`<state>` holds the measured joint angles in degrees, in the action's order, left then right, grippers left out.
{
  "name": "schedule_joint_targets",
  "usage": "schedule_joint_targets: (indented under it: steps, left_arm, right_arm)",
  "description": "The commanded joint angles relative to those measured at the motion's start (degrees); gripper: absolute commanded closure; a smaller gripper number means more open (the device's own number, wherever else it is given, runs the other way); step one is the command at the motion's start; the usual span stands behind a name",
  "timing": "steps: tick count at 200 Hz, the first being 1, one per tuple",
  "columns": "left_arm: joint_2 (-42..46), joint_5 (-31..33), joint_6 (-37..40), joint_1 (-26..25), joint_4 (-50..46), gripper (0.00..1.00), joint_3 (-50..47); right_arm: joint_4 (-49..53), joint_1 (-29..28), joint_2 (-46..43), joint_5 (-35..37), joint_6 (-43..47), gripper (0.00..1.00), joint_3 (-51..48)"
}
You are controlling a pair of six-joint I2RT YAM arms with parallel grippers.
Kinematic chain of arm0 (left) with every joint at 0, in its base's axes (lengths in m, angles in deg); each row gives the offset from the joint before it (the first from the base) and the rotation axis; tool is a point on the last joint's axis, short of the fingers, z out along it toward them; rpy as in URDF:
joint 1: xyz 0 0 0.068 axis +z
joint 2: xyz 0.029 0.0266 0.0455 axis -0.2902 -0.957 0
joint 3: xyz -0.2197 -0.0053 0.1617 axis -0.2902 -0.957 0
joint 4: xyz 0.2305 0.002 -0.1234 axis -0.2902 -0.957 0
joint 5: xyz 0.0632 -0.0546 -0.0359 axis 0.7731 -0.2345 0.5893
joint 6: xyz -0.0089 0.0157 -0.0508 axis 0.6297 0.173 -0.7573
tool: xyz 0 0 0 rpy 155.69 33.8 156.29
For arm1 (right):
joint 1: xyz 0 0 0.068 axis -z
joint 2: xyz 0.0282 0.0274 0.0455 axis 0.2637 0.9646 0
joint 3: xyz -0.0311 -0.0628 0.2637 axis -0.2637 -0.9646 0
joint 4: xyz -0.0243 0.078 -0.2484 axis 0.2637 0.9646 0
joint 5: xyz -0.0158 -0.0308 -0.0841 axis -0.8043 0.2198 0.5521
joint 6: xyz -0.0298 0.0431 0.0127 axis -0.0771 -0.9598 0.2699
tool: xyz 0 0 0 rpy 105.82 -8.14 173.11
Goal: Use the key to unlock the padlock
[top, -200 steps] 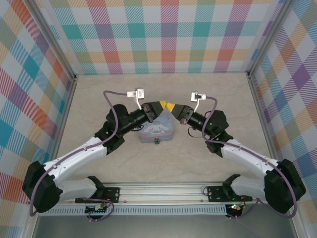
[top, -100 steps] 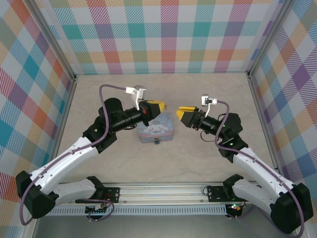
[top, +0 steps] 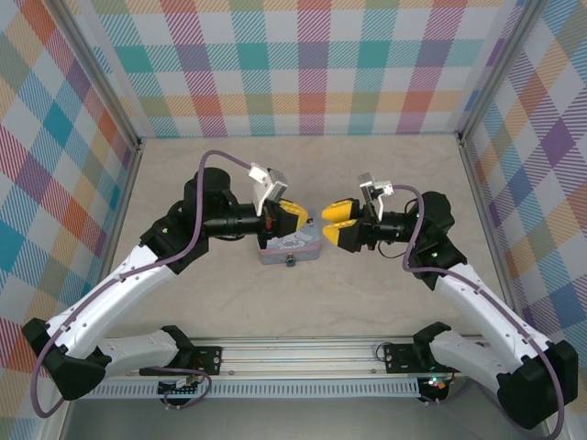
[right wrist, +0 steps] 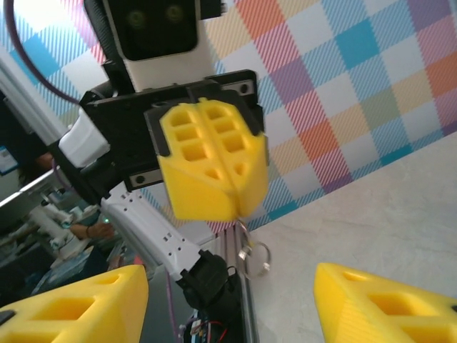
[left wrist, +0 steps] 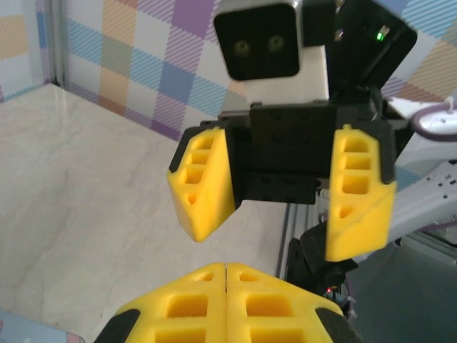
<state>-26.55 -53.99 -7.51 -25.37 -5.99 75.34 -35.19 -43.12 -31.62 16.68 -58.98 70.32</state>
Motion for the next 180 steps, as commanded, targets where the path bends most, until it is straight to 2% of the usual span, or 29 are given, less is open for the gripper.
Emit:
schedule_joint_targets:
  steps: [1, 78, 180]
  left_arm:
    - [-0.2, -1.8, 2.3, 0.2, -2.0, 1.00, 2.2]
    - [-0.9, -2.3, 2.4, 0.1, -1.8, 1.00, 2.3]
    - [-1.3, -0.6, 3.2, 0.1, -3.0, 1.00, 2.7]
  right_arm:
    - [1.5, -1.0, 1.4, -2.8, 3.3, 0.39, 2.6]
    - [2.0, -2.8, 5.5, -3.2, 4.6, 0.47, 5.1]
    - [5.5, -4.2, 5.8, -4.2, 6.6, 0.72, 5.3]
